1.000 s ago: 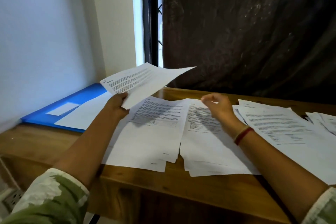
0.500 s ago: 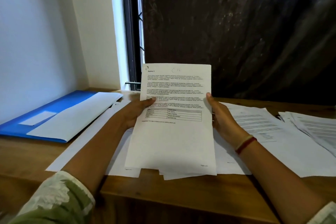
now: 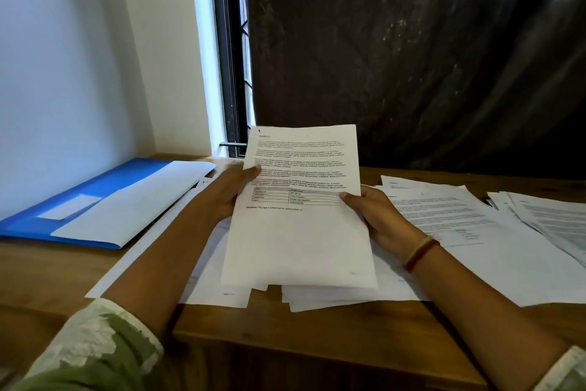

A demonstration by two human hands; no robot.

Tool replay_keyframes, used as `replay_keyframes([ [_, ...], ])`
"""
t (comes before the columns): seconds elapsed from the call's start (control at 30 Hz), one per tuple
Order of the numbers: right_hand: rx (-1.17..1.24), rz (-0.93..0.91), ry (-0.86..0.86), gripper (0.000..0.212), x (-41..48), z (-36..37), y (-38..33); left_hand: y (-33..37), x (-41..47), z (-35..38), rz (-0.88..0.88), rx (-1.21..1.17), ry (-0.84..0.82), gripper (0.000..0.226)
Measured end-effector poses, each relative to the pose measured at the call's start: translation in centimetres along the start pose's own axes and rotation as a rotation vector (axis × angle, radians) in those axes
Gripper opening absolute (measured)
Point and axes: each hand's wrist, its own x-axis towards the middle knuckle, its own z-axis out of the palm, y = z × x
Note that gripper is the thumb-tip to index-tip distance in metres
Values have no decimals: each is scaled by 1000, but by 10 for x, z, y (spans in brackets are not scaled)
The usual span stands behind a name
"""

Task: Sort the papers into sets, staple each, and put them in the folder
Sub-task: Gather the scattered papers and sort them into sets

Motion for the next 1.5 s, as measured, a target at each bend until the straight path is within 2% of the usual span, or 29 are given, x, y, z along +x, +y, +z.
replay_keyframes([
  [0.07, 63, 51, 65, 21, 3, 15, 0, 7, -3, -17, 11, -3, 142, 16],
  [0.13, 15, 69, 108, 24, 10, 35, 1, 12, -4, -43, 21, -47, 296, 18],
  [0.27, -201, 30, 198, 41, 25, 81, 8, 10, -15, -94, -13, 22, 480, 45],
  [0.47, -272, 48, 97, 58, 38, 123, 30, -1, -30, -114, -92, 266, 444, 47],
  [0.57, -359, -1, 99, 69, 38, 126, 39, -14, -32, -107, -8, 602, 443, 33],
  [0.7, -627, -87, 100, 58, 34, 113, 37, -29, -32, -100, 13, 558, 331, 17],
  [0.8, -848, -161, 128, 48, 32, 96, 32, -43, -26, -100, -27, 808, 336, 30],
  [0.93, -952, -214, 141, 36, 25, 72, 25, -48, -26, -90, -53, 1218, 332, 52],
  [1.1, -1007, -260, 36, 25, -2, 63, 26, -48, -27, -89, -58, 1312, 317, 54],
  [1.17, -1043, -331, -50, 35, -15, 68, 27, -46, -28, -88, -76, 1320, 361, 54],
  [1.27, -1159, -393, -258, 53, -26, 83, 27, -45, -31, -81, -130, 1362, 518, 57],
  [1.37, -1300, -367, -432, 65, -32, 96, 32, -37, -32, -77, -203, 1331, 560, 74],
  [1.5, -1333, -368, -441, 60, -37, 100, 45, -27, -17, -91, -273, 1216, 566, 95],
])
